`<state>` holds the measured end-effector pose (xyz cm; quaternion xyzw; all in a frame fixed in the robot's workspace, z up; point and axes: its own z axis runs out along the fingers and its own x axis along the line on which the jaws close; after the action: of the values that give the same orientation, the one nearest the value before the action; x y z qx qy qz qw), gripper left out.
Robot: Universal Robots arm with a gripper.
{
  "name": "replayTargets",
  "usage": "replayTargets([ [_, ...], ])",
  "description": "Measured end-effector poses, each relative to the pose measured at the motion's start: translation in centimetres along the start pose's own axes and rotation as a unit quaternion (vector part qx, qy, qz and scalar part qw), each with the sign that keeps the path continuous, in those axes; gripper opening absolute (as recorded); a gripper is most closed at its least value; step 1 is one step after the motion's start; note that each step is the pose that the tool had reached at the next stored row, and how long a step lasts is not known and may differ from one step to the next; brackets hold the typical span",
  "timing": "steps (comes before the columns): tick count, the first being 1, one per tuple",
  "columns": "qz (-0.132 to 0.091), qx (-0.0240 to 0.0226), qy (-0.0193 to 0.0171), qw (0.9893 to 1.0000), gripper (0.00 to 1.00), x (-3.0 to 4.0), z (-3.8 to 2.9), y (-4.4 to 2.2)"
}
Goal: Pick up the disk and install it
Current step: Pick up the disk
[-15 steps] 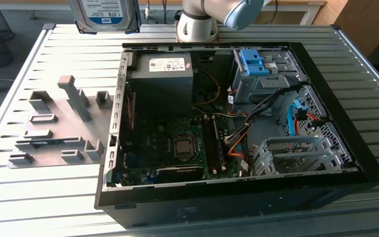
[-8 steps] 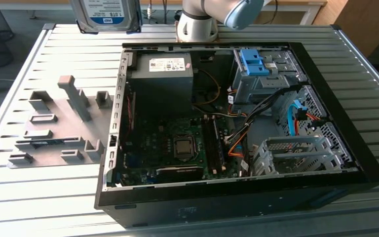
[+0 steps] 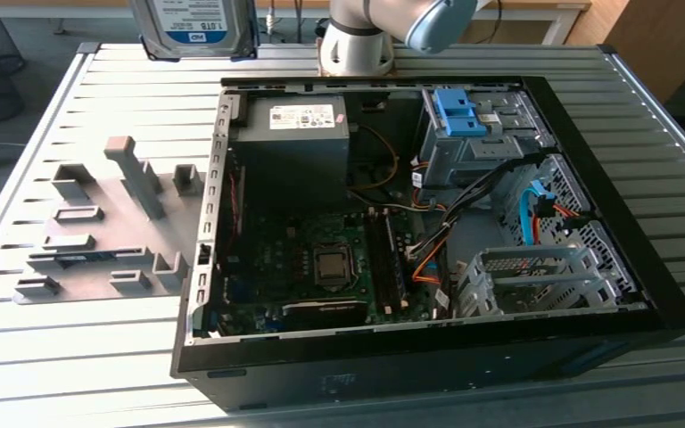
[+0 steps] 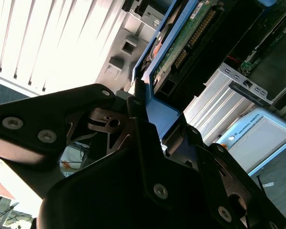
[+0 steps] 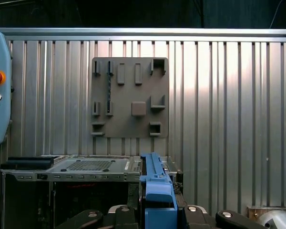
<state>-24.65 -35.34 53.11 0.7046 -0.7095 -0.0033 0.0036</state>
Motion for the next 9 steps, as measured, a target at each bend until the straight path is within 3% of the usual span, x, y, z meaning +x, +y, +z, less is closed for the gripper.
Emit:
replayTargets([
  [9, 0.000, 0.0000, 0.0000, 1.0000, 0.37, -0.01, -0.01, -0.71],
])
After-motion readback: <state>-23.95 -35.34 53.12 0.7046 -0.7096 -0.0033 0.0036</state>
